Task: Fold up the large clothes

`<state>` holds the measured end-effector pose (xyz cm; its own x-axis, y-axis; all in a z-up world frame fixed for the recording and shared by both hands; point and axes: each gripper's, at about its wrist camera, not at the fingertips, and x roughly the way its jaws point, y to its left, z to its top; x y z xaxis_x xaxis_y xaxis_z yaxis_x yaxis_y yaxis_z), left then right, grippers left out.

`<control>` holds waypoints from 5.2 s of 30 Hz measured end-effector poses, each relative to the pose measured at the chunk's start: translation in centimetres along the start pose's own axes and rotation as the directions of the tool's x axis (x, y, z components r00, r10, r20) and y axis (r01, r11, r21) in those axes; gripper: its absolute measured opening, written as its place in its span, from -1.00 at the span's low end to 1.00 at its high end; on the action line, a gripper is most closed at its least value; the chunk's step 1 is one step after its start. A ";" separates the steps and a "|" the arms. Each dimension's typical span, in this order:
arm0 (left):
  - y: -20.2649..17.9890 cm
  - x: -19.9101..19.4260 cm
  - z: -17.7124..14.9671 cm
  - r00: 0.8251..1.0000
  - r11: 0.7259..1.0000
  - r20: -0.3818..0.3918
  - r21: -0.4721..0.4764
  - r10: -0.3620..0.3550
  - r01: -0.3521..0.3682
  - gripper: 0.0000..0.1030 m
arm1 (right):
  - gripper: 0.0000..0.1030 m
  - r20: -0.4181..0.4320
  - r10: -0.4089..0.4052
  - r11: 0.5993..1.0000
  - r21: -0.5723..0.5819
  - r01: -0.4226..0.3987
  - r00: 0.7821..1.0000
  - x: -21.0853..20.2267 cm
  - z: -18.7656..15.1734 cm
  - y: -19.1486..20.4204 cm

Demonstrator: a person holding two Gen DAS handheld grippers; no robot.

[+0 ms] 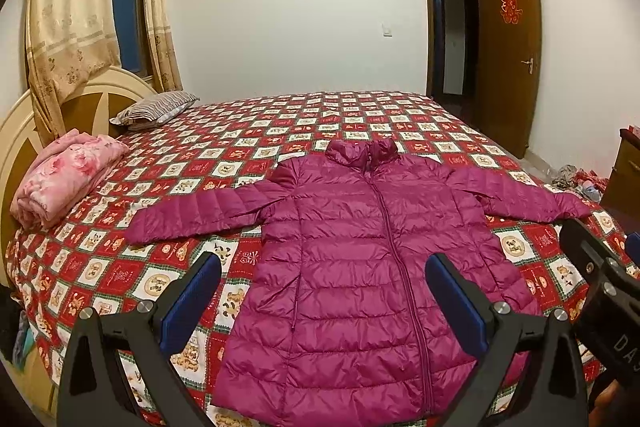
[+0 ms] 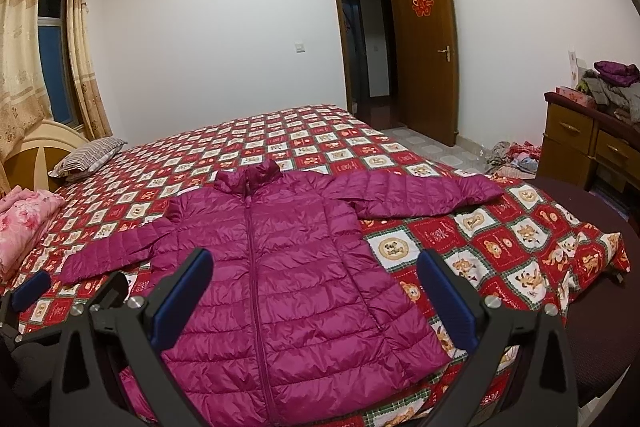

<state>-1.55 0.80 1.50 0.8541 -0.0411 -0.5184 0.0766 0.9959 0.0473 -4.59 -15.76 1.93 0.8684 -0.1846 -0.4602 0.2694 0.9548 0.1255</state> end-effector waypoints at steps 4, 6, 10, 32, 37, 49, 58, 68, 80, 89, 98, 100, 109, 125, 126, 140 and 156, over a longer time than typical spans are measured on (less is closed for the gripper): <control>0.2 -0.3 0.1 1.000 1.000 0.013 -0.008 -0.001 0.001 0.98 | 1.00 0.006 -0.001 1.000 -0.002 0.001 1.000 -0.1 0.3 0.1; 0.3 -0.5 0.2 1.000 1.000 0.020 -0.010 -0.003 0.003 0.98 | 1.00 0.009 -0.001 1.000 0.000 0.001 1.000 -0.2 0.5 0.1; 0.5 -0.8 0.2 0.999 1.000 0.032 -0.016 0.000 0.000 0.98 | 1.00 0.016 -0.003 1.000 -0.003 0.003 1.000 -0.4 0.7 0.4; 3.5 -3.1 2.0 0.991 0.994 0.120 -0.096 0.066 -0.055 0.98 | 1.00 0.101 -0.014 1.000 0.001 0.014 0.995 -1.9 1.0 0.2; 3.6 -3.5 2.0 0.990 0.994 0.131 -0.101 0.056 -0.043 0.98 | 1.00 0.098 -0.010 1.000 0.007 0.009 0.995 -1.9 1.0 0.1; 3.4 -3.8 1.9 0.988 0.994 0.146 -0.097 0.060 -0.046 0.98 | 1.00 0.134 -0.016 1.000 0.009 0.015 0.991 -2.7 1.2 0.1; 3.3 -3.8 1.9 0.988 0.995 0.144 -0.095 0.058 -0.044 0.98 | 1.00 0.134 -0.014 1.000 0.008 0.013 0.991 -2.8 1.2 0.2; 3.0 -3.6 2.1 0.989 0.995 0.137 -0.092 0.059 -0.047 0.98 | 1.00 0.129 -0.013 1.000 0.009 0.012 0.992 -2.7 1.2 0.2; 2.8 0.0 2.8 0.996 0.995 0.074 -0.089 0.044 -0.038 0.98 | 1.00 0.076 -0.014 1.000 0.006 0.013 0.997 0.1 1.8 0.6; 2.5 6.0 3.4 0.994 0.991 -0.026 -0.074 -0.110 0.108 0.98 | 1.00 -0.009 0.018 0.996 0.083 -0.017 1.000 4.7 2.0 -1.2; 4.6 16.8 1.7 0.978 0.998 -0.207 -0.061 -0.034 0.022 0.98 | 1.00 -0.215 -0.060 0.962 0.249 0.114 0.975 12.1 0.1 -10.9; 5.4 18.8 1.9 0.981 0.998 -0.194 -0.064 -0.016 0.004 0.98 | 1.00 -0.225 -0.109 0.934 0.311 0.177 0.968 13.1 0.5 -14.7; 6.4 27.4 1.2 0.976 0.993 -0.194 -0.045 0.095 -0.106 0.98 | 0.73 -0.296 -0.221 0.776 0.523 0.351 0.929 21.9 3.4 -30.8; 7.6 33.0 -2.1 0.938 0.985 -0.343 -0.141 0.044 -0.098 0.98 | -0.62 -0.379 -0.381 0.806 0.311 0.504 0.844 30.3 3.7 -32.5; 7.9 33.0 -2.3 0.937 0.982 -0.348 -0.164 0.027 -0.090 0.98 | -0.76 -0.378 -0.375 0.812 0.306 0.497 0.846 30.6 3.8 -32.6; 9.3 31.9 -2.9 0.952 0.960 -0.305 -0.271 -0.016 -0.071 0.98 | -0.80 -0.098 -0.084 0.995 0.051 0.089 0.992 23.8 12.5 -12.2; 10.4 31.3 -3.4 0.965 0.937 -0.254 -0.348 -0.067 -0.026 0.98 | -0.80 -0.321 0.346 0.918 -0.080 -0.389 0.882 28.4 4.1 12.7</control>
<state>24.21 10.19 -17.09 0.6884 -0.0865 -0.7202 -0.1298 0.9621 -0.2396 25.20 -9.83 -6.00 0.7256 0.2419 -0.6442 -0.1233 0.9667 0.2240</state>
